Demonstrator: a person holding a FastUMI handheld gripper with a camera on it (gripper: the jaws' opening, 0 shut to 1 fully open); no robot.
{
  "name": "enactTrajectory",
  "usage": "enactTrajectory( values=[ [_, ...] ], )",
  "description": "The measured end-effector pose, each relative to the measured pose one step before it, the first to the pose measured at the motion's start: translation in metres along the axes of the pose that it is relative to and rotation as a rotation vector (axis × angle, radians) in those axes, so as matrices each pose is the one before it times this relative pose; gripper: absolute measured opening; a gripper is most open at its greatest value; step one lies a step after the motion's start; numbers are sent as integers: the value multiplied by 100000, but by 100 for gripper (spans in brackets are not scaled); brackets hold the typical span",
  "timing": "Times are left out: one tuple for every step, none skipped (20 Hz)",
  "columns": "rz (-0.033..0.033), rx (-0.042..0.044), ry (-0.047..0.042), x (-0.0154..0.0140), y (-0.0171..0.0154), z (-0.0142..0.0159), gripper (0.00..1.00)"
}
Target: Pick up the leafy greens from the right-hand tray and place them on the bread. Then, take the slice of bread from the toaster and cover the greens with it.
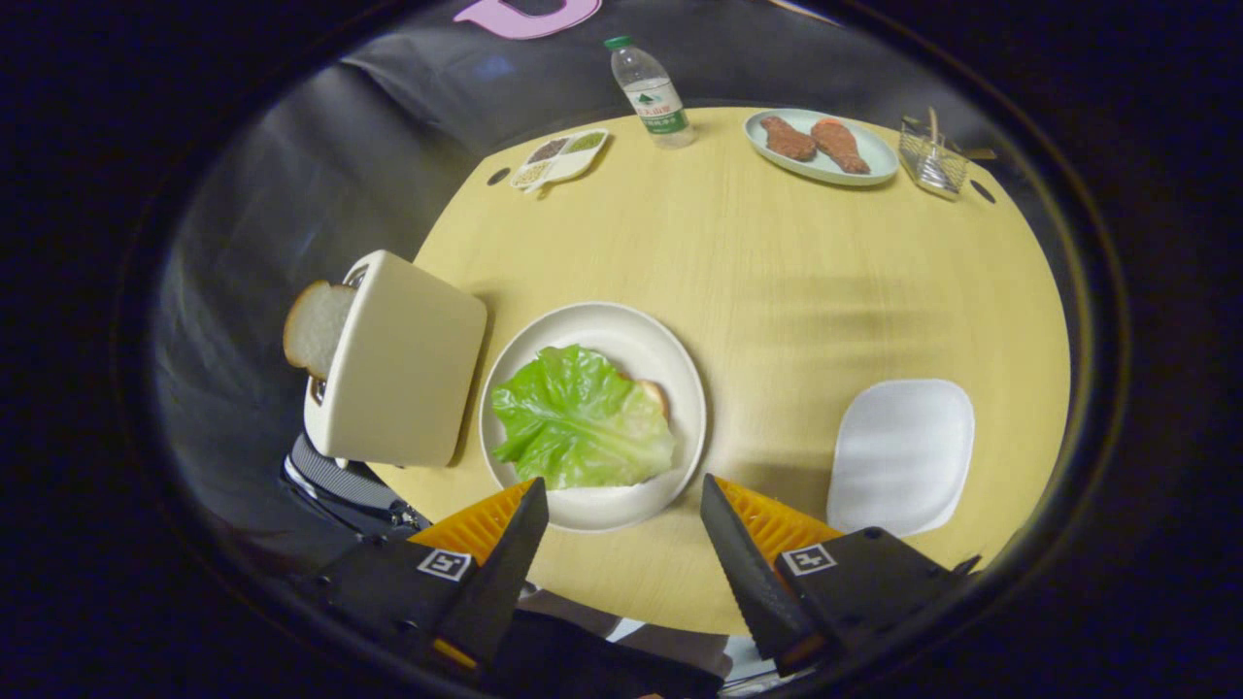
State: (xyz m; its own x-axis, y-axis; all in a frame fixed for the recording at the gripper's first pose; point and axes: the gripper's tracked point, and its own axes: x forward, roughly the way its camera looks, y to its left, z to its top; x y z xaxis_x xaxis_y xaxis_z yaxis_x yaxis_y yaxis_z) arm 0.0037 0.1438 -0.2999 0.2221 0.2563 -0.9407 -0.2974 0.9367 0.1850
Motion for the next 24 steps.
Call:
enactTrajectory(
  values=[
    [-233, 363, 1180, -357, 596, -249, 99],
    [17, -143, 1181, -289, 773, -276, 99],
    [23, -549, 1953, -431, 880, -497, 99],
    [894, -308, 1857, -356, 1121, -323, 99],
    [1177, 283, 1253, -283, 1187, -142, 99],
    [1352, 846, 1245, -359, 1249, -32, 99],
    [1063, 358, 932, -360, 1234, 99, 99],
    [585, -598, 773, -290, 1124, 67, 99],
    [530, -941, 633, -365, 1163, 268, 99],
    [796, -636, 885, -265, 1221, 243, 99],
    [999, 263, 1139, -254, 1238, 426, 99],
    [1639, 705, 936, -244, 1374, 559, 99],
    [621, 119, 735, -110, 1196, 740, 99],
    [-360, -557, -218, -42, 907, 1016, 99],
    [-179, -1149, -236, -56, 1016, 823, 99],
    [300, -826, -433, -27, 1077, 945, 99],
    [610, -360, -315, 146, 1141, 859, 99],
    [703, -117, 45, -19, 1190, 665, 99],
    [974, 104, 366, -20, 1237, 683, 99],
    [1140, -111, 4, 47, 1404, 626, 99],
    [1153, -525, -191, 53, 1274, 716, 99],
    [979, -1004, -404, 131, 1301, 673, 99],
    [861, -1404, -849, 201, 1181, 823, 99],
    [221, -1594, -663, 263, 1044, 720, 99]
  ],
)
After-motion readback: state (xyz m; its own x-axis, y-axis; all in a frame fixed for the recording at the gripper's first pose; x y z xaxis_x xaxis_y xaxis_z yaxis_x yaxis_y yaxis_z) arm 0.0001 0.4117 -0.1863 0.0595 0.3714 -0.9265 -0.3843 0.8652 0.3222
